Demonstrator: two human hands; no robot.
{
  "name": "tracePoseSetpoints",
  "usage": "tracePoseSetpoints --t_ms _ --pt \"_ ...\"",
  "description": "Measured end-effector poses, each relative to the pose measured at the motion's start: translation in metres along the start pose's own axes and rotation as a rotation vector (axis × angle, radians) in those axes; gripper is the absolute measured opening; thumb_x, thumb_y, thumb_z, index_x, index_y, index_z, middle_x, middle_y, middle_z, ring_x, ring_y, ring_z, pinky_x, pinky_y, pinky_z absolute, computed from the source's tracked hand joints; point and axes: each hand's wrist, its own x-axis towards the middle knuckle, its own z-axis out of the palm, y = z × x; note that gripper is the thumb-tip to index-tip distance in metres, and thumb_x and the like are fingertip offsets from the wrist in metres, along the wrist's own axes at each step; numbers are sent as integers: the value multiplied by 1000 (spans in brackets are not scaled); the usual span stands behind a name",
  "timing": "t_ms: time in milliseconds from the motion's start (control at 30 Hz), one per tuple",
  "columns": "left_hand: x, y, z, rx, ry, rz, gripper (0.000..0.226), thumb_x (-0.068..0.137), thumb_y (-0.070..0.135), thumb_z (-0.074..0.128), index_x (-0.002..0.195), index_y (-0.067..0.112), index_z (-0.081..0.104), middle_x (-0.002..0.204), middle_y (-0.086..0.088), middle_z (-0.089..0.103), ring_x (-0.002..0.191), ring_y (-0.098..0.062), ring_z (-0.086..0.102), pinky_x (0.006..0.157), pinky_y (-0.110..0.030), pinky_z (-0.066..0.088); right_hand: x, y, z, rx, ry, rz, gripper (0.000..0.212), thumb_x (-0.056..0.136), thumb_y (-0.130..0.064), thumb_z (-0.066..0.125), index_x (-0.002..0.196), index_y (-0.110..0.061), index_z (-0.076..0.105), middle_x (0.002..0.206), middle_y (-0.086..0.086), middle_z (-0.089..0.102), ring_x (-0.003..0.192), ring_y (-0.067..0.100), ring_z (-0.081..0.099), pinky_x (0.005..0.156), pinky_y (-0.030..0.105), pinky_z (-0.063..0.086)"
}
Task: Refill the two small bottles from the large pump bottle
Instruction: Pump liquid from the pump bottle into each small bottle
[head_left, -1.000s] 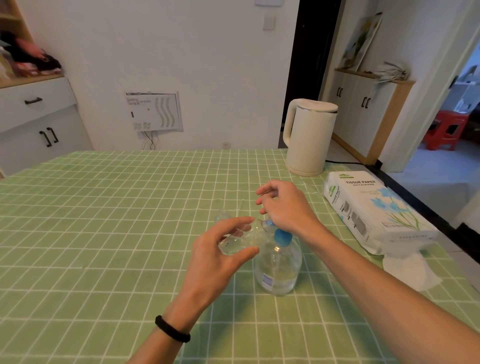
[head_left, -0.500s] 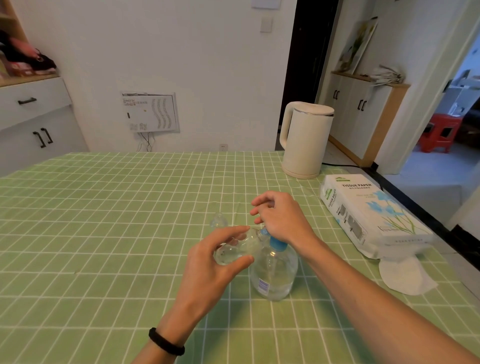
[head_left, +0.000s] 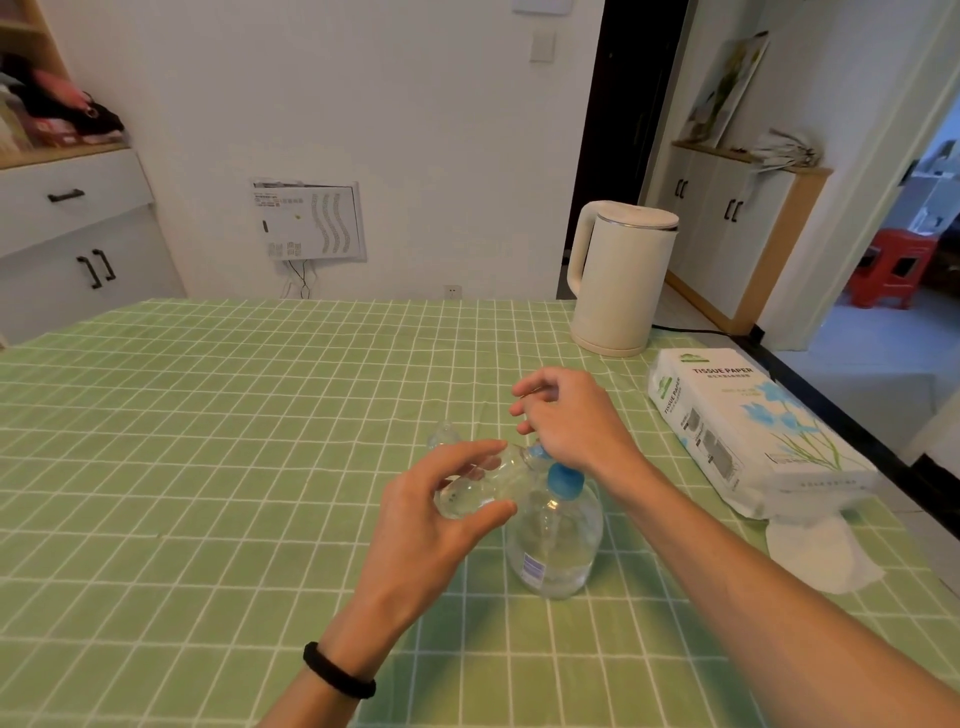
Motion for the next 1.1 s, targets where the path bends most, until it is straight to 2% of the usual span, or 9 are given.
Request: tracePoseSetpoints --t_ms 67,233,433,700,967,1100 --pt "-1 -2 1 1 1 -3 50 78 23 91 123 38 74 110 21 77 107 -4 70 92 -9 49 0 4 2 19 -1 10 23 99 -11 55 103 -25 71 93 -9 78 82 8 76 66 26 56" --pt "-5 -6 3 -5 -7 -22 50 78 21 91 123 36 74 109 19 78 108 -3 71 92 -9 49 -2 11 6 36 2 20 26 98 -7 52 103 -22 73 90 -8 78 81 9 76 65 23 53" --pt "-5 -3 3 -4 -10 -32 50 78 20 91 124 32 74 111 16 78 108 0 71 92 -7 48 -3 10 6 37 14 13 25 98 -8 53 103 -23 73 89 -7 78 82 9 75 69 28 57" --pt "-2 5 0 -3 -3 -20 49 80 20 90 123 36 74 111 18 78 108 -2 70 93 -9 48 -1 -4 -1 -28 15 -24 19 98 -17 56 108 -24 70 95 -7 77 86 16 76 79 45 64" --pt "-4 1 1 -14 -7 -35 48 79 17 90 123 31 75 111 17 78 109 -1 70 93 -10 49 -4 8 5 29 13 11 25 98 -9 52 103 -24 72 90 -8 78 83 11 76 71 30 59" --pt "-5 0 3 -4 -5 -46 50 78 18 91 123 32 74 111 15 78 108 -1 70 94 -8 49 -4 9 6 14 20 4 25 99 -9 52 102 -24 71 90 -7 78 84 11 75 75 31 60"
